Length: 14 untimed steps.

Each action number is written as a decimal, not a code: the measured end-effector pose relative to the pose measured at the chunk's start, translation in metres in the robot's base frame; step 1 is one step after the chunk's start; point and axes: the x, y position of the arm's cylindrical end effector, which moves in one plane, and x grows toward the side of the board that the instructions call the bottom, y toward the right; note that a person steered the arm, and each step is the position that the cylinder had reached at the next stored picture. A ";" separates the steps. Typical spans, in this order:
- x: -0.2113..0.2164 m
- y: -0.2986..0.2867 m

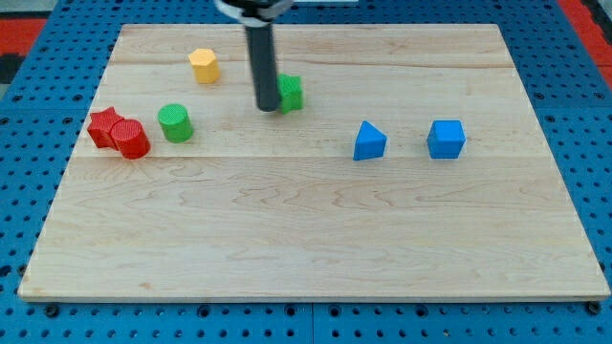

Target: Push the green circle right to the green star

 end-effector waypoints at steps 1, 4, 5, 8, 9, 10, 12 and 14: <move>-0.004 0.029; -0.024 0.038; 0.052 0.023; 0.095 -0.157; 0.067 -0.170; 0.052 -0.171; 0.026 -0.105; -0.003 -0.087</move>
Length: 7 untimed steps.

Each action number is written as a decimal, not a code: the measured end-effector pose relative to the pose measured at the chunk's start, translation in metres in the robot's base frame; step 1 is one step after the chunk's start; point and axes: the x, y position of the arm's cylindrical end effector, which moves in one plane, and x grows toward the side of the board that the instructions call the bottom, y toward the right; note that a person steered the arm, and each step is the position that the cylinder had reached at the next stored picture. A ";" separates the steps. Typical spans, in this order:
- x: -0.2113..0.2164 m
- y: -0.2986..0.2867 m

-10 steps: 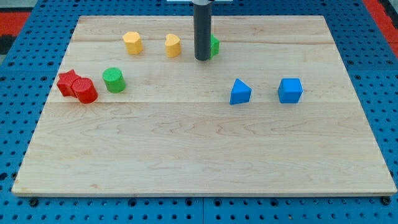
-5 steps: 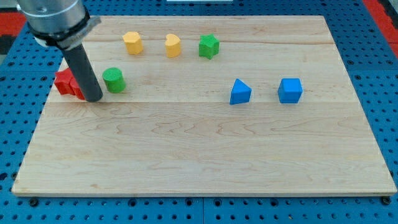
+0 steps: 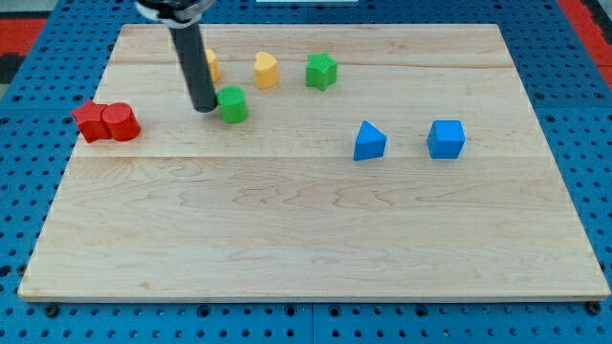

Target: Push the green circle right to the green star

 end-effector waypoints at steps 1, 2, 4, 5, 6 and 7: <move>-0.008 0.049; -0.009 0.099; 0.036 0.099; 0.035 0.132; 0.003 0.156; -0.021 0.174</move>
